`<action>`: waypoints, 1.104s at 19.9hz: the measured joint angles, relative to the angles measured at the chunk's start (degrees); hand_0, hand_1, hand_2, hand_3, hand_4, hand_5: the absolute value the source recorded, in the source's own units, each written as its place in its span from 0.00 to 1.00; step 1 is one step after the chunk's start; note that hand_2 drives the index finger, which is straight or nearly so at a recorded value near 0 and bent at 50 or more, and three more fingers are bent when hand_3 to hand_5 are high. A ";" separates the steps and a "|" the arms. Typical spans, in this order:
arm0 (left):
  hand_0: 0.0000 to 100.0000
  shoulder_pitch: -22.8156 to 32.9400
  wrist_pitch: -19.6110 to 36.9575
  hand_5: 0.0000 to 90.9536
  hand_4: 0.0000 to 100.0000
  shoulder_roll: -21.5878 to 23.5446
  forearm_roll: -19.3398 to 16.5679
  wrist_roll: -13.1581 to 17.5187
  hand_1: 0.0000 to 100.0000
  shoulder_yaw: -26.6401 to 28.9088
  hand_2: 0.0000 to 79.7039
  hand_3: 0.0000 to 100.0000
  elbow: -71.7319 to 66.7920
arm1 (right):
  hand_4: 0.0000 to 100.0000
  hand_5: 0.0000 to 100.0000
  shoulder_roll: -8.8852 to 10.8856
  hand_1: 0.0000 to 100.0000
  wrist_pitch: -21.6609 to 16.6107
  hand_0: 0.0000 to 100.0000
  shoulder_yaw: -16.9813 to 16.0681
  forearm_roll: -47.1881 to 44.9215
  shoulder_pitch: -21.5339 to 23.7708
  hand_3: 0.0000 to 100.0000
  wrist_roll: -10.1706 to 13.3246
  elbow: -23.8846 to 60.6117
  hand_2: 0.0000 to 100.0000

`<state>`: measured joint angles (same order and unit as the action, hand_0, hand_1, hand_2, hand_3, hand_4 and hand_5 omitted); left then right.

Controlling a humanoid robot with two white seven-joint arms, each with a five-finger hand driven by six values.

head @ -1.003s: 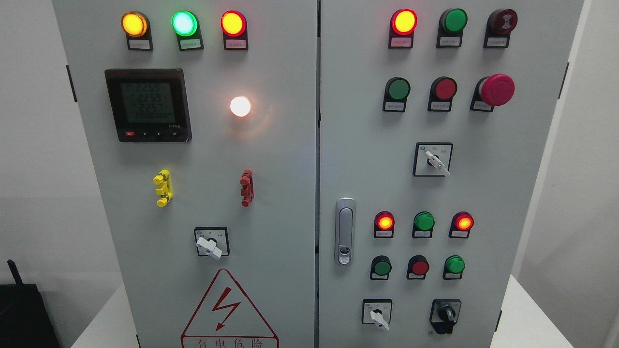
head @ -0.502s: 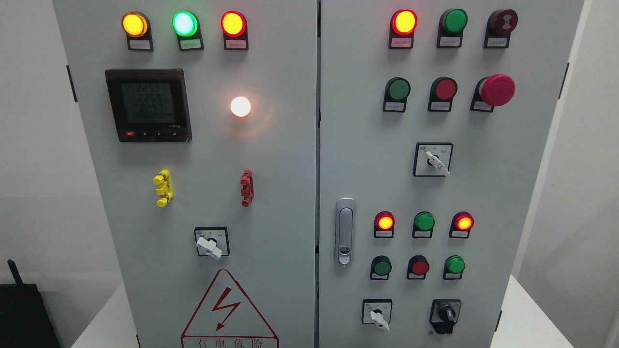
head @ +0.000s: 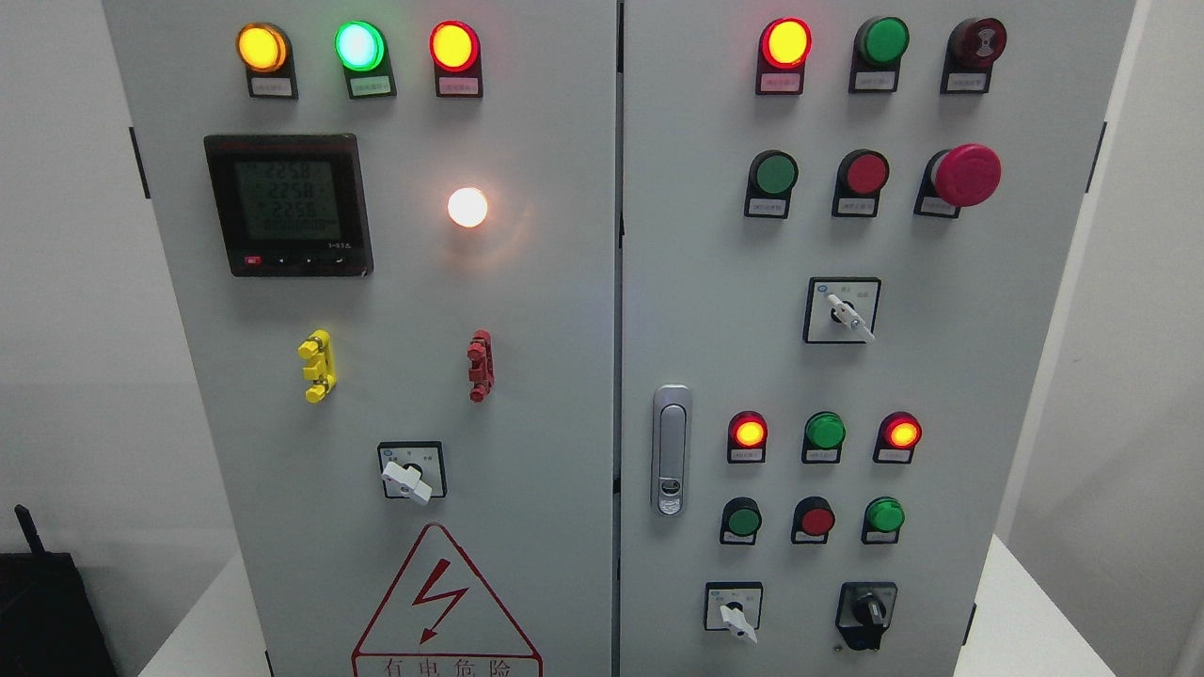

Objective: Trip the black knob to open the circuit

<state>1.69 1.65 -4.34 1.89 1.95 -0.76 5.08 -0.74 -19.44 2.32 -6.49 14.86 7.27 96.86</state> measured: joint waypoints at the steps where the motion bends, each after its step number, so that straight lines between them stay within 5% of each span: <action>1: 0.12 0.00 0.00 0.00 0.00 0.00 0.00 0.00 0.39 0.00 0.00 0.00 0.00 | 1.00 0.90 0.01 1.00 0.11 1.00 -0.06 0.00 -0.07 1.00 0.00 0.20 0.00; 22: 0.12 0.00 0.00 0.00 0.00 0.00 0.00 0.00 0.39 0.00 0.00 0.00 0.00 | 1.00 0.90 0.15 1.00 7.48 1.00 -0.89 -0.06 -9.83 1.00 -0.01 1.77 0.00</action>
<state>1.69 1.65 -4.34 1.88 1.95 -0.76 5.08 -0.59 -11.97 1.43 -6.55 5.03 7.26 98.63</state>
